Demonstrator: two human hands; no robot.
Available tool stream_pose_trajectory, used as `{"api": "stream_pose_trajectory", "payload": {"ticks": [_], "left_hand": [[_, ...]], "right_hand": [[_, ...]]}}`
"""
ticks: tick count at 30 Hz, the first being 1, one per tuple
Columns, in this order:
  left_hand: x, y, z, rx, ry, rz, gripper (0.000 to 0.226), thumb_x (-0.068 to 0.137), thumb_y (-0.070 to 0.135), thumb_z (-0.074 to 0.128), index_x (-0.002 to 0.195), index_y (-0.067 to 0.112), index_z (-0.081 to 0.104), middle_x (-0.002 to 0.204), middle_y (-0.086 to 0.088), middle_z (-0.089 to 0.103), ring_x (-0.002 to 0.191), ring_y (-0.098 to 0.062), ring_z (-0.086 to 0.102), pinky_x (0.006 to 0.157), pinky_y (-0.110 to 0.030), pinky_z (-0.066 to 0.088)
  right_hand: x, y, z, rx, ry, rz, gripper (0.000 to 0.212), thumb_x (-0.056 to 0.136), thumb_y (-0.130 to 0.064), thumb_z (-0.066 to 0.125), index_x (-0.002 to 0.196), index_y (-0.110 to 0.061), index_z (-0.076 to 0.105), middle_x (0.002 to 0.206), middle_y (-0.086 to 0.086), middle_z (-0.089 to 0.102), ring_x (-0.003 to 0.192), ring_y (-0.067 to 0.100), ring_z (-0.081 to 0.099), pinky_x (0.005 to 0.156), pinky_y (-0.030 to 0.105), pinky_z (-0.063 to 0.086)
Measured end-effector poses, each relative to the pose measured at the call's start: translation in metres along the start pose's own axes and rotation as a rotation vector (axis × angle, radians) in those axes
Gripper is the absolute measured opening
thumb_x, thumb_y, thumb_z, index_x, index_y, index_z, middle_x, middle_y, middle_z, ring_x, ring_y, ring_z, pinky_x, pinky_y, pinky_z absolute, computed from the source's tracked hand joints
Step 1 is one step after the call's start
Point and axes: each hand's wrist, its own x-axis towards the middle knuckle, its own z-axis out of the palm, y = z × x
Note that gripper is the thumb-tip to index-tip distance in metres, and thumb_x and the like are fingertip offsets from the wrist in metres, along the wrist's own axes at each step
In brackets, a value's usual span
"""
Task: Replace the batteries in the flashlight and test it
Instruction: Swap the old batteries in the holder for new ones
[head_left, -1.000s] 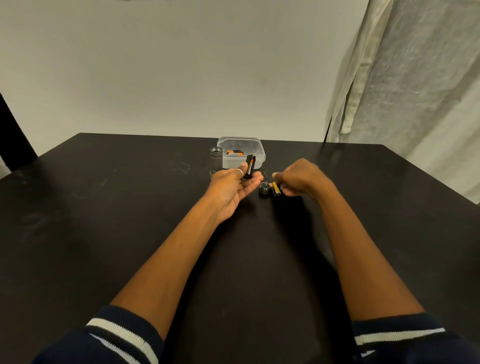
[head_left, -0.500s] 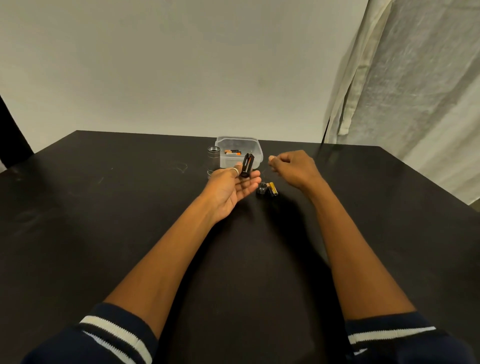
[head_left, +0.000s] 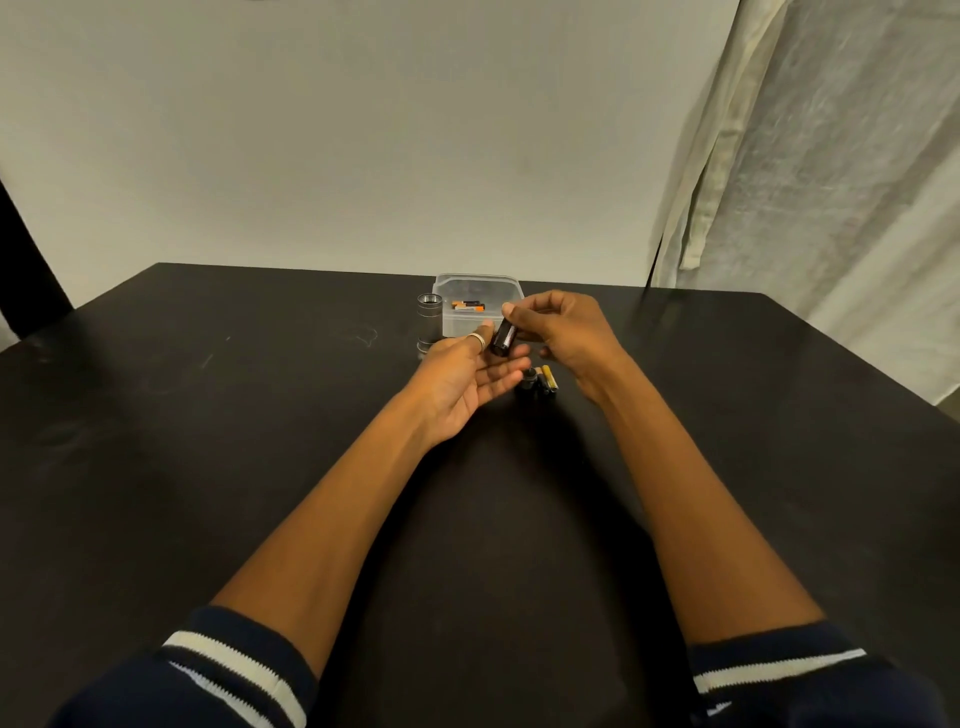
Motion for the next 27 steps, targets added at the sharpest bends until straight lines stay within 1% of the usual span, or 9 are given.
{"api": "stream_pose_trajectory", "payload": {"ticks": [2,5,7,10,13,15,19,25,27], "left_hand": [[0.001,-0.001,0.0,-0.006,0.003,0.004,0.027,0.104,0.025,0.054,0.118,0.005,0.064,0.096,-0.015,0.079,0.085,-0.019,0.078,0.064,-0.025,0.061],[0.002,0.0,-0.001,-0.03,0.026,0.016,0.025,0.104,0.022,0.054,0.116,0.004,0.066,0.094,-0.014,0.079,0.08,-0.018,0.077,0.063,-0.024,0.06],[0.002,0.0,0.0,-0.049,0.054,0.025,0.025,0.105,0.021,0.053,0.115,0.003,0.066,0.091,-0.013,0.079,0.079,-0.018,0.077,0.063,-0.025,0.061],[0.003,0.0,0.0,-0.071,0.087,0.033,0.024,0.105,0.019,0.053,0.114,0.002,0.067,0.084,-0.012,0.079,0.077,-0.018,0.078,0.062,-0.025,0.061],[0.003,0.0,0.0,-0.086,0.108,0.026,0.022,0.104,0.018,0.054,0.109,0.002,0.068,0.079,-0.011,0.078,0.073,-0.018,0.077,0.062,-0.026,0.061],[0.003,0.0,0.0,-0.086,0.109,0.026,0.022,0.104,0.018,0.055,0.109,0.002,0.068,0.08,-0.011,0.078,0.075,-0.018,0.077,0.062,-0.026,0.061],[0.004,0.0,0.0,-0.071,0.106,0.025,0.022,0.104,0.018,0.055,0.109,0.001,0.068,0.079,-0.01,0.078,0.076,-0.019,0.077,0.064,-0.027,0.062],[0.006,-0.001,-0.001,-0.065,0.107,0.029,0.022,0.104,0.017,0.055,0.112,0.0,0.067,0.078,-0.01,0.078,0.075,-0.018,0.077,0.066,-0.027,0.062],[0.006,-0.002,-0.001,-0.057,0.107,0.035,0.022,0.104,0.017,0.055,0.112,0.001,0.067,0.081,-0.011,0.078,0.077,-0.019,0.077,0.067,-0.028,0.062]], "right_hand": [[0.0,0.002,0.002,-0.059,0.029,-0.03,0.022,0.087,-0.036,0.08,0.093,-0.016,0.074,0.09,0.003,0.08,0.078,0.01,0.074,0.059,0.021,0.055],[0.0,0.002,0.003,-0.278,0.084,-0.174,0.021,0.092,-0.036,0.074,0.099,-0.016,0.076,0.092,-0.004,0.077,0.087,0.009,0.072,0.074,0.025,0.058],[-0.002,0.0,0.0,-0.394,0.083,-0.296,0.016,0.092,-0.028,0.072,0.103,-0.018,0.076,0.096,-0.009,0.075,0.089,0.001,0.07,0.077,0.016,0.055],[-0.004,-0.002,-0.003,-0.528,0.018,-0.414,0.025,0.085,-0.02,0.072,0.109,-0.02,0.075,0.098,-0.015,0.072,0.086,-0.006,0.068,0.071,0.003,0.05],[-0.005,-0.001,-0.002,-0.611,-0.033,-0.472,0.034,0.083,-0.023,0.074,0.116,-0.018,0.073,0.106,-0.01,0.074,0.091,0.0,0.07,0.076,0.003,0.048],[-0.004,0.0,-0.003,-0.617,-0.034,-0.493,0.037,0.082,-0.025,0.076,0.118,-0.017,0.072,0.108,-0.008,0.074,0.092,0.001,0.069,0.078,0.005,0.049],[-0.002,-0.001,-0.006,-0.643,-0.043,-0.501,0.036,0.083,-0.03,0.078,0.116,-0.017,0.072,0.106,-0.009,0.074,0.089,-0.002,0.067,0.074,0.004,0.05],[-0.003,-0.002,-0.007,-0.634,-0.058,-0.431,0.031,0.082,-0.033,0.08,0.108,-0.018,0.073,0.1,-0.01,0.072,0.091,0.001,0.068,0.068,0.0,0.047],[-0.004,-0.003,-0.008,-0.608,-0.061,-0.394,0.033,0.081,-0.034,0.082,0.108,-0.018,0.073,0.1,-0.01,0.073,0.091,0.001,0.07,0.068,0.002,0.049]]}}
